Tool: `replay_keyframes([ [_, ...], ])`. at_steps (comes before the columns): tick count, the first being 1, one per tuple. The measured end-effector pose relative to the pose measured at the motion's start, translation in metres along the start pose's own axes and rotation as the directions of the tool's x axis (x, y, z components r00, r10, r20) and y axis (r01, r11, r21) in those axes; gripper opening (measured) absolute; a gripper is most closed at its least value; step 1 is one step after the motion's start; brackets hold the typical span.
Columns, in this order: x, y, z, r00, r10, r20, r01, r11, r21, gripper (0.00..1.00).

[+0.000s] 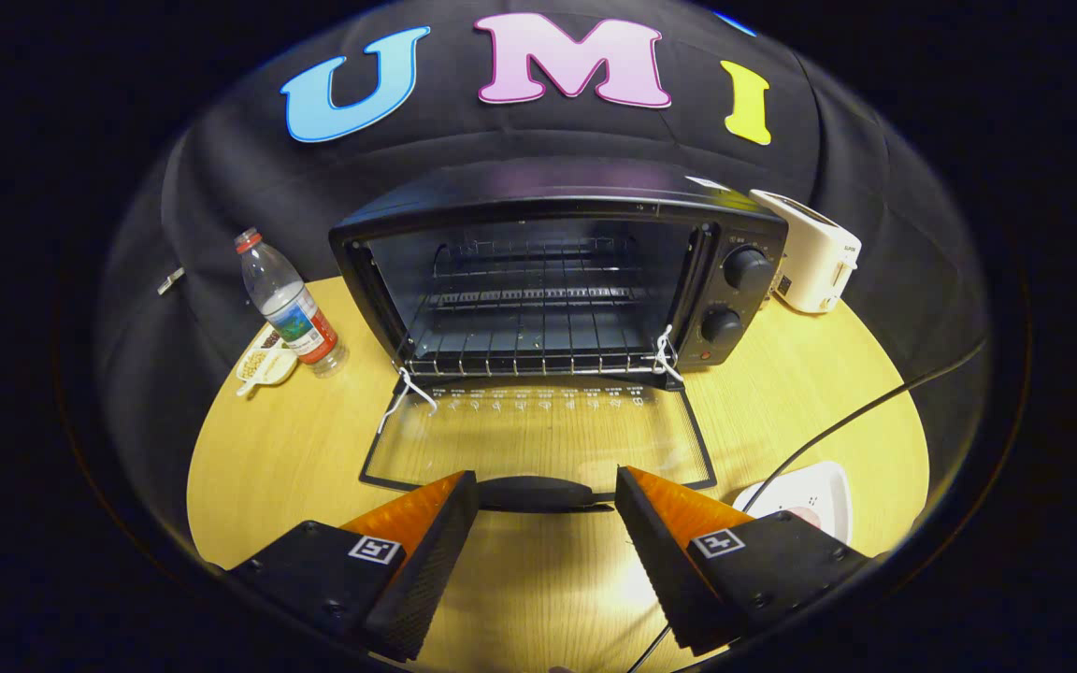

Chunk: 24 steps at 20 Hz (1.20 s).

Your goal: Open the toaster oven, put the food inside, and close the toaster oven door.

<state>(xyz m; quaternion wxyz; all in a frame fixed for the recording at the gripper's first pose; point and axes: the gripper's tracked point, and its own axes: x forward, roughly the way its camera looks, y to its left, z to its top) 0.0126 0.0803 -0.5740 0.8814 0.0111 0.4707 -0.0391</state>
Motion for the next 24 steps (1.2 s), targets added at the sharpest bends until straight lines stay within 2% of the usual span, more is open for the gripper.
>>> replay_keyframes([
  [5,-0.012,-0.019,0.037,0.996,0.035,0.087,-0.038,0.999,0.025,0.97],
  [9,-0.03,-0.059,0.071,0.982,0.124,0.145,-0.136,0.988,0.073,0.97],
  [12,-0.046,-0.141,0.078,0.985,0.06,0.162,-0.07,0.996,0.058,0.97],
  [17,-0.065,-0.275,0.044,0.992,-0.087,0.088,0.074,0.988,0.138,0.98],
  [22,-0.065,-0.329,-0.03,0.991,-0.071,-0.115,0.087,0.987,0.137,0.97],
  [24,-0.052,-0.328,-0.051,0.985,-0.019,-0.173,0.043,0.99,0.137,0.93],
])
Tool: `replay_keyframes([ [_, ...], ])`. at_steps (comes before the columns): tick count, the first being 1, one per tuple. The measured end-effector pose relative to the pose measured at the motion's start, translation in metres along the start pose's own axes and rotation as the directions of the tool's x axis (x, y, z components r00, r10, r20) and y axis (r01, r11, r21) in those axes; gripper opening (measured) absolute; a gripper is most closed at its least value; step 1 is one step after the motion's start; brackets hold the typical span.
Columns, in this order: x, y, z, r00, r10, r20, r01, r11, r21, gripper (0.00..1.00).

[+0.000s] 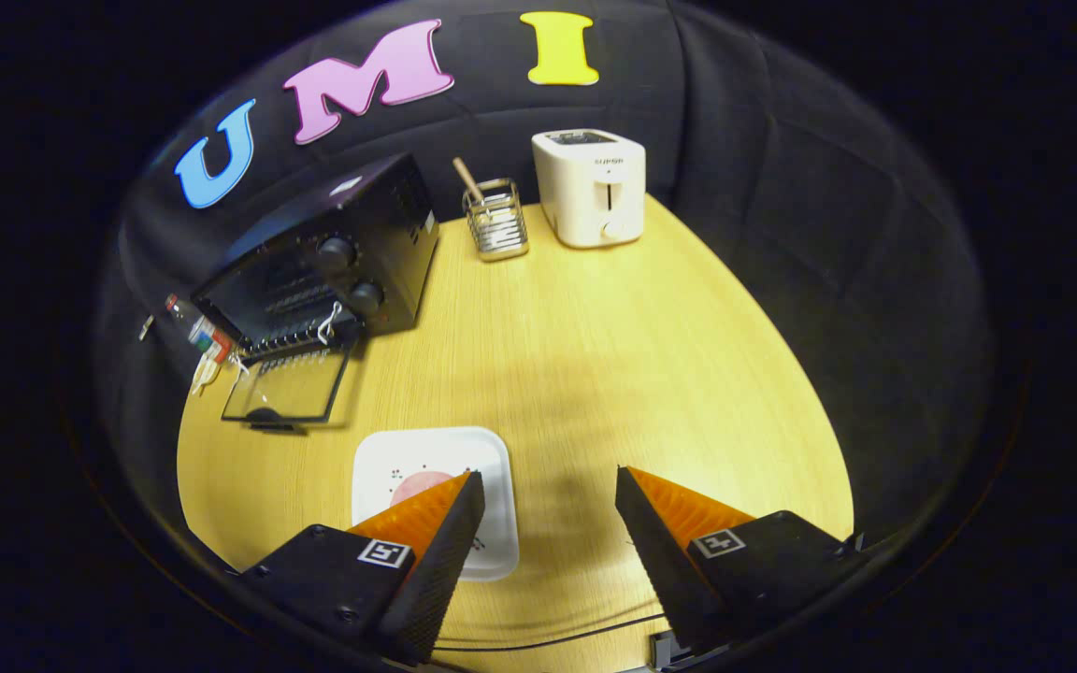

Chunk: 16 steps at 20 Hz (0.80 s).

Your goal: Open the toaster oven, put the food inside, and close the toaster oven door.

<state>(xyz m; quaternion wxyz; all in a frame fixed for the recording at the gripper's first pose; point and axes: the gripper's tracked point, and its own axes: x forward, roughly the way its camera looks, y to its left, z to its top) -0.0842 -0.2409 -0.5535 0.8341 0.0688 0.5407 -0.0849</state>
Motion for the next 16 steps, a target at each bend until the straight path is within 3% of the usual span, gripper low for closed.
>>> replay_keyframes([
  [3,0.025,0.016,-0.019,0.995,0.057,-0.078,-0.058,0.998,-0.012,0.81],
  [4,0.032,0.022,-0.024,0.993,0.063,-0.095,-0.065,0.998,-0.026,0.72],
  [7,0.049,0.028,-0.029,0.988,0.047,-0.147,-0.056,0.997,-0.056,0.63],
  [8,0.05,0.03,-0.034,0.984,0.044,-0.172,-0.057,0.996,-0.068,0.48],
  [13,0.065,0.023,-0.044,0.972,-0.017,-0.234,-0.019,0.988,-0.151,0.47],
  [14,0.049,0.024,-0.026,0.973,-0.014,-0.23,-0.017,0.991,-0.131,0.3],
  [15,0.066,0.021,-0.038,0.968,-0.008,-0.251,-0.022,0.993,-0.118,0.13],
  [16,0.066,0.022,-0.037,0.966,-0.006,-0.257,-0.02,0.995,-0.099,0.18],
])
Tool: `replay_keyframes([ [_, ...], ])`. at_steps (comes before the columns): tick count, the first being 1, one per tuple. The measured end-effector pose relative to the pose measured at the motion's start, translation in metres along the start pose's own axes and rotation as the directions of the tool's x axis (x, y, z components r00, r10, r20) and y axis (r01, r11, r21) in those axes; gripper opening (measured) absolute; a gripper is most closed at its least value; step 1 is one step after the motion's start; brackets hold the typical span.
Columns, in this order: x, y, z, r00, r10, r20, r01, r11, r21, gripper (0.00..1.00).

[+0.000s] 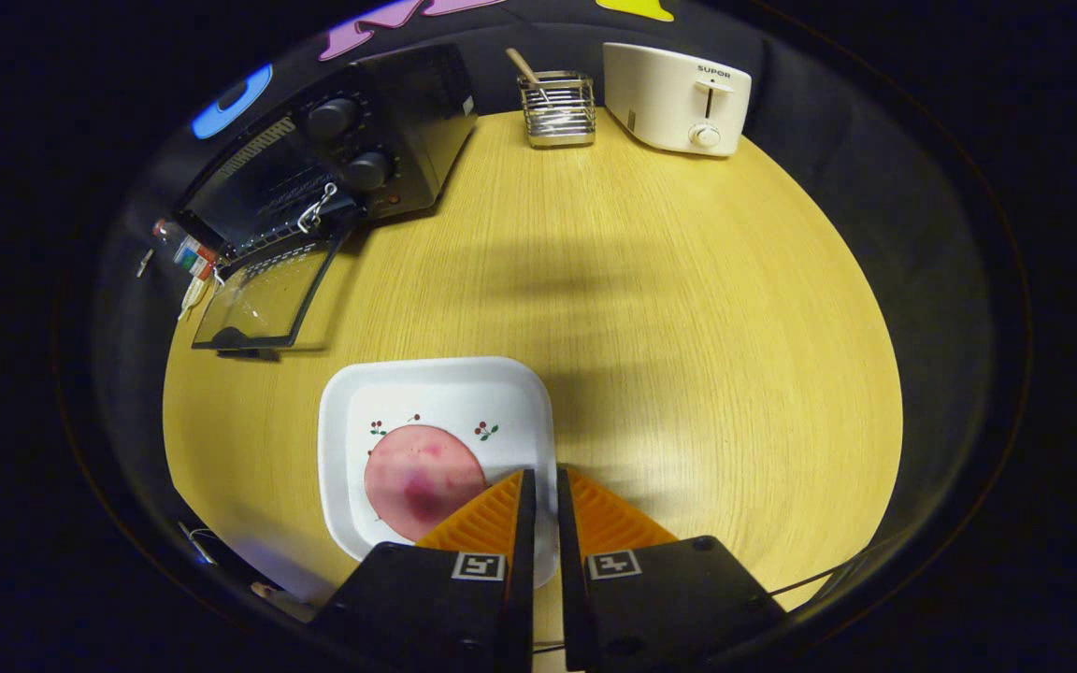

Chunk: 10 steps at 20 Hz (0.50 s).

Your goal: Open the toaster oven, put the food inside, and close the toaster oven door.

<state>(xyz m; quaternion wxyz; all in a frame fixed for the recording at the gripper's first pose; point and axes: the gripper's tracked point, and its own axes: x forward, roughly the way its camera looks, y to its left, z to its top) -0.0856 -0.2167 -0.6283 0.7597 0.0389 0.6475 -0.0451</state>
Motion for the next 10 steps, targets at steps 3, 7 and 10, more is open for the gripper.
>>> replay_keyframes([
  [3,0.0009,0.0009,-0.0008,0.999,0.02,-0.038,-0.02,1.0,-0.01,0.18],
  [7,0.001,0.0014,0.0001,0.993,0.078,-0.092,-0.077,0.997,0.012,0.05],
  [10,0.0007,0.0012,0.0,0.98,0.152,-0.126,-0.144,0.987,0.07,0.05],
])
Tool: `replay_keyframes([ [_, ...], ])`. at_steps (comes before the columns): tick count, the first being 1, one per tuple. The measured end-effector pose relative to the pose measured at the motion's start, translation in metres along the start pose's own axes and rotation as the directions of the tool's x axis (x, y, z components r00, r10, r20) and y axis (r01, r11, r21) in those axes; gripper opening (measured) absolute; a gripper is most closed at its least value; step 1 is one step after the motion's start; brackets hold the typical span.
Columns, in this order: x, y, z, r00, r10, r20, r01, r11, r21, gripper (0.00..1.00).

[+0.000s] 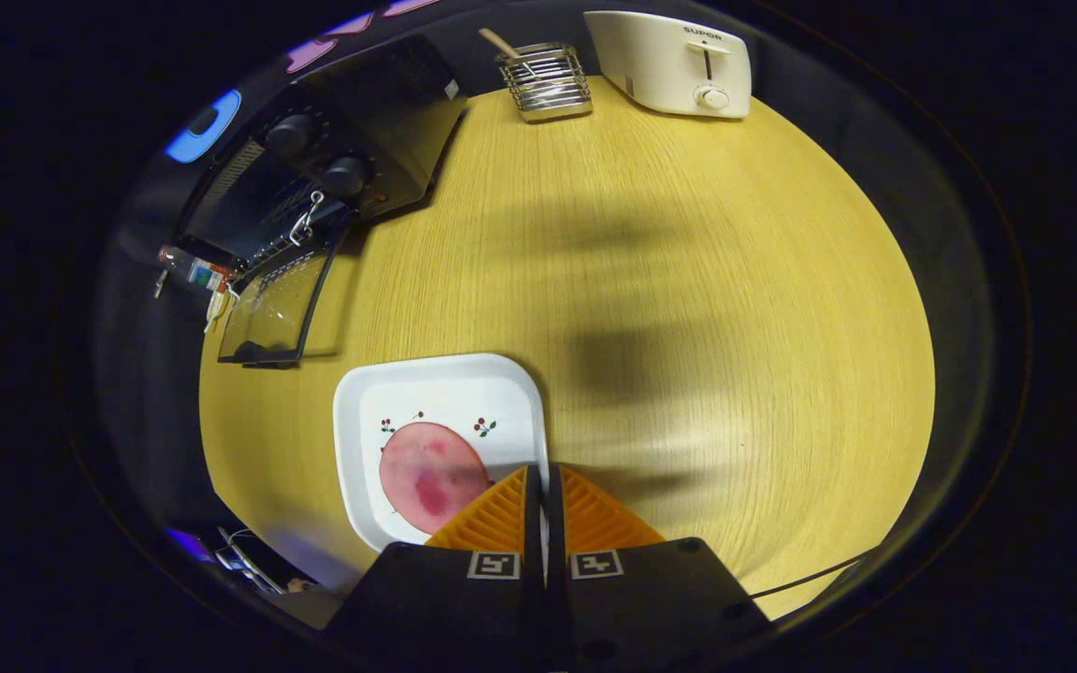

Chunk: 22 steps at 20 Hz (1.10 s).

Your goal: Open the toaster oven, put the food inside, and close the toaster oven door.

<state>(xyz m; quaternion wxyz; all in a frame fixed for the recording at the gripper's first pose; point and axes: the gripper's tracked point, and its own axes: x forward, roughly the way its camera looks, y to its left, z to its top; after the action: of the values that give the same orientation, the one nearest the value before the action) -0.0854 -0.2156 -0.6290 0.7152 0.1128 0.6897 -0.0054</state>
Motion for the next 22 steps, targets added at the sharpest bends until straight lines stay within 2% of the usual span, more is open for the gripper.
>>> replay_keyframes([
  [3,-0.001,0.001,-0.001,0.996,0.086,-0.029,-0.084,0.995,0.061,0.05],
  [5,-0.003,0.005,-0.003,0.982,0.188,-0.034,-0.182,0.976,0.122,0.05],
  [8,-0.004,0.01,-0.011,0.948,0.317,-0.032,-0.302,0.927,0.224,0.05],
  [11,-0.009,0.012,-0.017,0.921,0.39,0.013,-0.371,0.866,0.336,0.05],
  [13,-0.011,0.014,-0.018,0.908,0.416,0.047,-0.399,0.827,0.395,0.05],
  [15,-0.017,0.016,-0.016,0.899,0.429,0.085,-0.424,0.806,0.413,0.05],
  [19,-0.054,0.034,-0.001,0.874,0.447,0.189,-0.482,0.752,0.449,0.05],
  [22,-0.069,0.061,0.003,0.866,0.446,0.226,-0.499,0.739,0.452,0.05],
])
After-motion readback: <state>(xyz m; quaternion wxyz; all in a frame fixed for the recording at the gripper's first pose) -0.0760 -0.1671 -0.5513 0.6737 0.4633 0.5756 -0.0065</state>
